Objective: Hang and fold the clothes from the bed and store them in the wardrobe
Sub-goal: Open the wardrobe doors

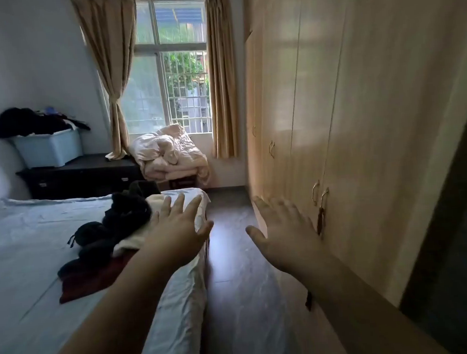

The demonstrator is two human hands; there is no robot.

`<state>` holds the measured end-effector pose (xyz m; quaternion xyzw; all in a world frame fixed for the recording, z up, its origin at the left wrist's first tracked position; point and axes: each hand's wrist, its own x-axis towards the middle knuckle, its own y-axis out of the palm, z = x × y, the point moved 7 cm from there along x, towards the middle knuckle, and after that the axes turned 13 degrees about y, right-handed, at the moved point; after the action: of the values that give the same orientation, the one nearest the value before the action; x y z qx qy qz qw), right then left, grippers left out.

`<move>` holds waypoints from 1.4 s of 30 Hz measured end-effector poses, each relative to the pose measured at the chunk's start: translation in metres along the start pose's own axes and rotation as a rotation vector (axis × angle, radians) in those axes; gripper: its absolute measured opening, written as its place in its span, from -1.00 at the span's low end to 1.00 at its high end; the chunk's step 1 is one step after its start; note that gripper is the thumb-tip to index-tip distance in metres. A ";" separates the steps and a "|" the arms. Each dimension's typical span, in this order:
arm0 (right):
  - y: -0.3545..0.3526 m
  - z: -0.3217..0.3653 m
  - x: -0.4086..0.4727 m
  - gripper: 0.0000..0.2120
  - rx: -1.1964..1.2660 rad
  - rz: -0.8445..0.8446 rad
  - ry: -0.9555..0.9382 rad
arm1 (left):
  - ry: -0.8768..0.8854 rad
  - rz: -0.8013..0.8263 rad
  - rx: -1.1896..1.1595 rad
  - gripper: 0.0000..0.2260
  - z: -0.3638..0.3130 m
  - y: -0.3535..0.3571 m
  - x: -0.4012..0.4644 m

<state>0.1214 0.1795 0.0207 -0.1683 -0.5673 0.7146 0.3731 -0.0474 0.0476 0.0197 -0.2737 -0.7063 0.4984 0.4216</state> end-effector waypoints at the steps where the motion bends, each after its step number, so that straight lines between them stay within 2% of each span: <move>1: 0.009 0.001 0.018 -0.35 -0.010 0.005 -0.004 | 0.009 0.011 0.003 -0.38 0.008 0.010 0.017; 13: 0.070 0.019 0.296 -0.36 -0.023 0.038 0.050 | 0.015 0.048 0.012 -0.37 0.113 0.092 0.277; 21: 0.112 -0.012 0.458 -0.37 0.000 0.040 0.062 | 0.045 0.056 0.017 -0.39 0.138 0.153 0.433; 26: 0.155 -0.046 0.588 -0.36 -0.018 0.026 0.060 | 0.090 0.054 0.048 -0.40 0.140 0.221 0.548; 31: 0.192 -0.056 0.727 -0.34 -0.018 0.030 0.012 | 0.057 0.051 0.101 -0.41 0.157 0.262 0.667; 37: 0.227 -0.040 0.857 -0.36 -0.014 0.038 -0.037 | -0.029 0.056 0.142 -0.40 0.216 0.298 0.779; 42: 0.277 -0.026 0.970 -0.36 -0.082 0.033 -0.073 | -0.011 0.107 0.206 -0.40 0.272 0.346 0.870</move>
<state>-0.6013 0.8784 -0.0694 -0.1664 -0.6064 0.7026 0.3330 -0.7250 0.7430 -0.0630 -0.2635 -0.6380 0.5918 0.4164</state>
